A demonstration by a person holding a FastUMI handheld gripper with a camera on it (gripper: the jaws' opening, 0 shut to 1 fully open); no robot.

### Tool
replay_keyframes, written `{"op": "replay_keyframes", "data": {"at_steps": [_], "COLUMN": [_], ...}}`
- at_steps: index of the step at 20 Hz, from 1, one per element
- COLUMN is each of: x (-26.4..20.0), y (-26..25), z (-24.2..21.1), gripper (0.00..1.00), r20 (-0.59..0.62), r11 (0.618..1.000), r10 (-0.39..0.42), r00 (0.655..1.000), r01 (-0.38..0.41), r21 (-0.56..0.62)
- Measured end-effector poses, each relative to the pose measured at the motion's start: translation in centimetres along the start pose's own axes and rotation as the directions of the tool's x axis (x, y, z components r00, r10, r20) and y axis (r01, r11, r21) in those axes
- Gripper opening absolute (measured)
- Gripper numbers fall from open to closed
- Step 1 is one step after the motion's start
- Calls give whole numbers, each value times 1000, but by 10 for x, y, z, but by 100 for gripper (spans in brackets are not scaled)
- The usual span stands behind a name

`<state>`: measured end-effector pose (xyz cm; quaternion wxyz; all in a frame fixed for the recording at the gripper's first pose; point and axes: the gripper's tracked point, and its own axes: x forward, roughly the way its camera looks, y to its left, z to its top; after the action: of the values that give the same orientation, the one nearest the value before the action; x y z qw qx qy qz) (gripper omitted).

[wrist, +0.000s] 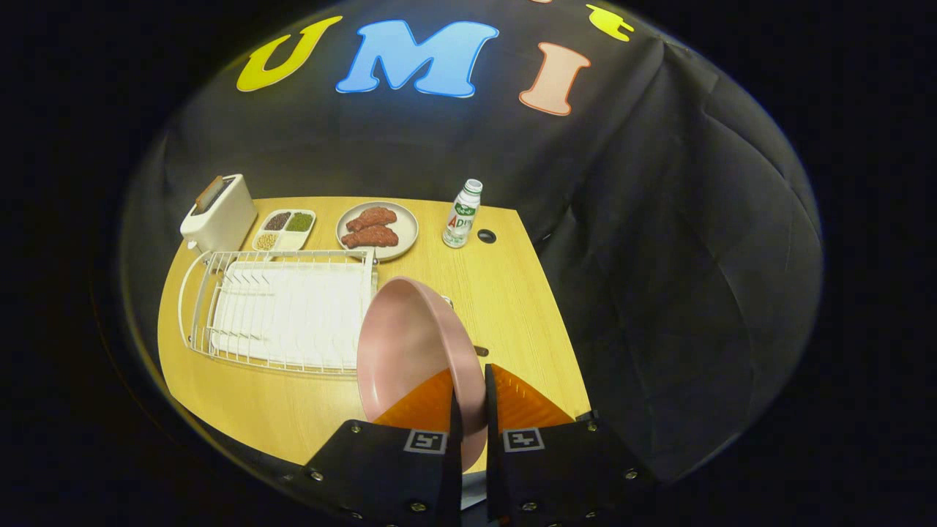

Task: Take the plate from the dish rack, then take the spoon from the basket and place it into the plate.

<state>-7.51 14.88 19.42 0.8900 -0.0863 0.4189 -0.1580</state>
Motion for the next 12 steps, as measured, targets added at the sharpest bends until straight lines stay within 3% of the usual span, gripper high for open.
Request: {"op": "replay_keyframes", "data": {"at_steps": [7,12], "x": [25,56], "y": [10,37], "z": [-74,-124], "gripper": [13,14], "r20": [-126,-234], "r11": [996,983], "r10": [85,185], "r00": [988,954], "r01": [-84,-177], "r21": [14,55]}}
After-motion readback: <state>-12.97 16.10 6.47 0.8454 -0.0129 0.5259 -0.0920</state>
